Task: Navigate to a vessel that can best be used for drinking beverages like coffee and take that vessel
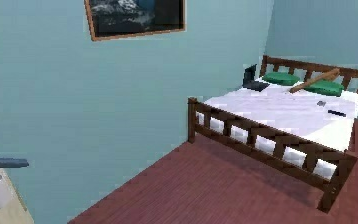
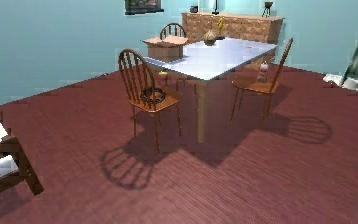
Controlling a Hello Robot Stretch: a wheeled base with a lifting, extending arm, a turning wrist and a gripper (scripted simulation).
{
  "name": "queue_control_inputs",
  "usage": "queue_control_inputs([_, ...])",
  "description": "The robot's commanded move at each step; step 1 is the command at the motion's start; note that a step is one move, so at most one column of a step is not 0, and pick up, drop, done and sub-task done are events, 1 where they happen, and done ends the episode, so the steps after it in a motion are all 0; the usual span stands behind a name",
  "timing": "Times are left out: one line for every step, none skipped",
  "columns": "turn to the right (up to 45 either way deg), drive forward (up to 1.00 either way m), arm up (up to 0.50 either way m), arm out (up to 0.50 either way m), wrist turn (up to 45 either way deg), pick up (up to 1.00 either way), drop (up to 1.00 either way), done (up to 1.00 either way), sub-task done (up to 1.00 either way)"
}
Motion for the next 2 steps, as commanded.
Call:
queue_control_inputs([0.0,0.50,0.00,0.00,0.0,0.00,0.00,0.00,0.00])
queue_control_inputs([-45.0,0.00,0.00,0.00,0.0,0.00,0.00,0.00,0.00])
